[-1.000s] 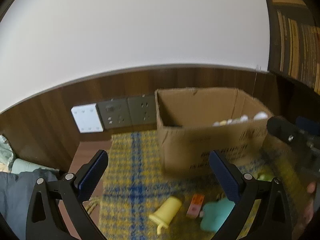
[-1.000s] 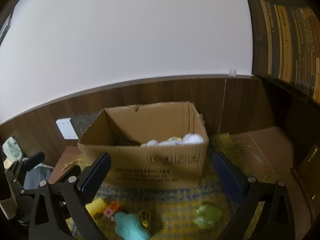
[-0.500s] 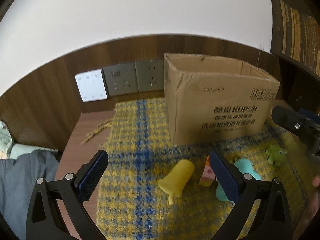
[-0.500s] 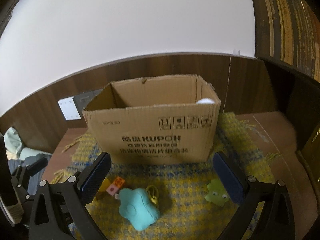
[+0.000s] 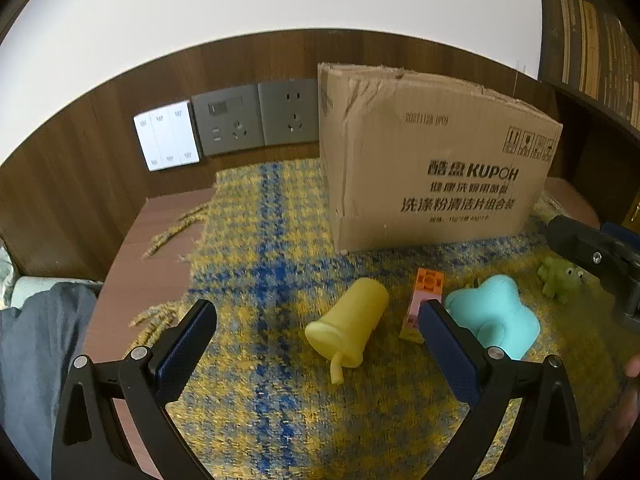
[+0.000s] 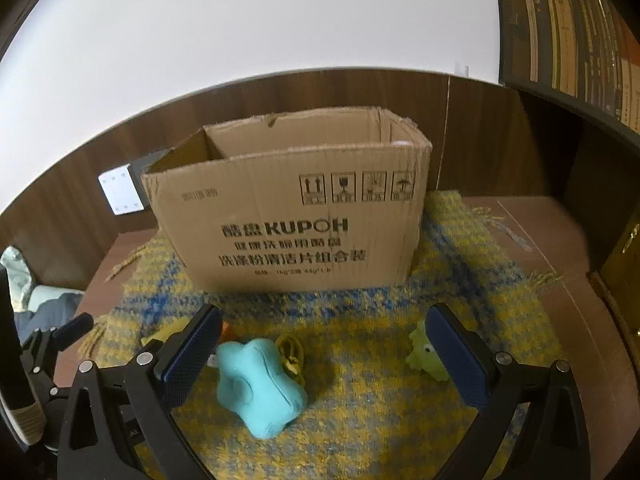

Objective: Organize objects
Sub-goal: 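Move both tools back toward the yellow cup and green frog on the cloth, then close the left tool on the yellow cup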

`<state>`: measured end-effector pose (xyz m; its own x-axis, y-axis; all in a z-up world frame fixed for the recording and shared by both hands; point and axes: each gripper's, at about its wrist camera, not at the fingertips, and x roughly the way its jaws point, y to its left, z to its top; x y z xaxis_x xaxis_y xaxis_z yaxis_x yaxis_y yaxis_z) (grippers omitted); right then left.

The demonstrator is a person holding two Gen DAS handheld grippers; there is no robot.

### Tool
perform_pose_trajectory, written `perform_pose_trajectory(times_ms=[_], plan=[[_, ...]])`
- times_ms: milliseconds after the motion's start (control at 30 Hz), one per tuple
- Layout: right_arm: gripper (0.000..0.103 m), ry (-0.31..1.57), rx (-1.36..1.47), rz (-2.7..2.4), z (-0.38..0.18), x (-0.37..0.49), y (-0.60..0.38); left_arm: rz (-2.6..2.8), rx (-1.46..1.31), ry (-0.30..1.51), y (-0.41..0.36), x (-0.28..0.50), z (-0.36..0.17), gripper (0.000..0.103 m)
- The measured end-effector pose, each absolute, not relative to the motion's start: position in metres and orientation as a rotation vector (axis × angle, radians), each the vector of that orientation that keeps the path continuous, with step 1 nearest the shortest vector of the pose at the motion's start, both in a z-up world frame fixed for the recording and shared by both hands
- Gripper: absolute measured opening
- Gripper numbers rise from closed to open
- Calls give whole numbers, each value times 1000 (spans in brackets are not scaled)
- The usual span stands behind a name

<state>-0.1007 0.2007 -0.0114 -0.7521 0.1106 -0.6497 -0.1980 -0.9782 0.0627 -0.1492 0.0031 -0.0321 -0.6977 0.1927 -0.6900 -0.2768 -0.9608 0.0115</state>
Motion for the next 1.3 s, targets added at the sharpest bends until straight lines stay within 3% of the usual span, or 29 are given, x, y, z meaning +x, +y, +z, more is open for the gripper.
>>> perform_pose_trajectory(times_ms=[367, 567, 933, 1300], plan=[[102, 205, -1086, 2741, -31, -103, 209, 2602, -1137, 174, 13, -155, -52, 101], [102, 226, -1107, 2731, -36, -105, 214, 2573, -1169, 182, 17, -158, -62, 92], [102, 245, -1129, 2726, -40, -107, 215, 2507, -1218, 176, 23, -164, -72, 46], [102, 230, -1117, 2734, -35, -106, 214, 2540, -1162, 170, 21, -156, -59, 46]])
